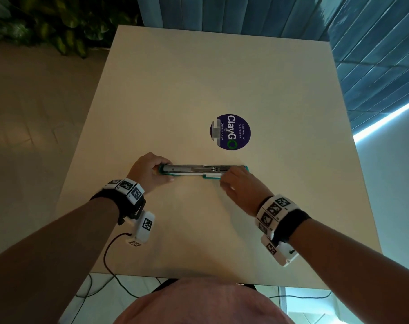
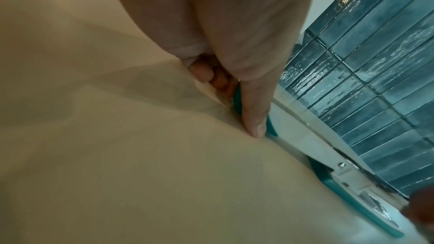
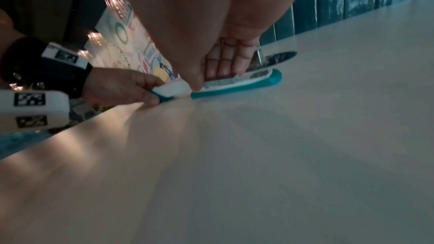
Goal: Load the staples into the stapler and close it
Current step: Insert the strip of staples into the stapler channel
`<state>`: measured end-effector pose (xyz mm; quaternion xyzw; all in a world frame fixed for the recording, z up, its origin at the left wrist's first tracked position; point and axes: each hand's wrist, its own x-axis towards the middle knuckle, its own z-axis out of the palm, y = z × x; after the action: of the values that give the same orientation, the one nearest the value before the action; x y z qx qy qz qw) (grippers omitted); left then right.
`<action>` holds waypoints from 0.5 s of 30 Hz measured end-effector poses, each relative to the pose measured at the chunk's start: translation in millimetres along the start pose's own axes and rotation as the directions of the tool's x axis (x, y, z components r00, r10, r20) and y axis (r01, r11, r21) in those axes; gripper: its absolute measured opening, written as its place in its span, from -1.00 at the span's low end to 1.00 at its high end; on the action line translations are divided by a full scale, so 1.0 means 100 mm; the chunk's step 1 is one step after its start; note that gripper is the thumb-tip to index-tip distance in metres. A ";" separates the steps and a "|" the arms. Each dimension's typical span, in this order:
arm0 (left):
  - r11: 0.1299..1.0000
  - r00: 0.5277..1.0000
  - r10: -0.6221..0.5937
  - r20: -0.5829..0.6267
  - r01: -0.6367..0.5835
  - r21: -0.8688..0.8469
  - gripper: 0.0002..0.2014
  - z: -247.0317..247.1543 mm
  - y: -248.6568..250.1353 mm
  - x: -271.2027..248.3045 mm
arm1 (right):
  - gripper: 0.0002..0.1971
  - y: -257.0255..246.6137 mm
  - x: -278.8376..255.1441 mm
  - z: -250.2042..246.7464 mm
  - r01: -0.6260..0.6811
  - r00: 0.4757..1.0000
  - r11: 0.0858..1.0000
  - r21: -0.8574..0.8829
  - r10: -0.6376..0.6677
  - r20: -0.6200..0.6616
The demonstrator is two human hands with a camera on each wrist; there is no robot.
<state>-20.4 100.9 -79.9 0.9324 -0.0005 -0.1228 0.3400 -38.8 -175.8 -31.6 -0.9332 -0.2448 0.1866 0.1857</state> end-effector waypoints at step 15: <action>0.999 1.000 0.003 -0.008 -0.004 -0.036 -0.61 0.01 -0.03 0.00 | -0.74 0.12 0.31 -0.28 -0.064 0.996 0.993 -0.095 0.070 0.055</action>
<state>-20.8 102.5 -82.3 0.9267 0.0014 -0.1184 0.3568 3.4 -176.1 -20.2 -0.9427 -0.2270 0.2082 0.1282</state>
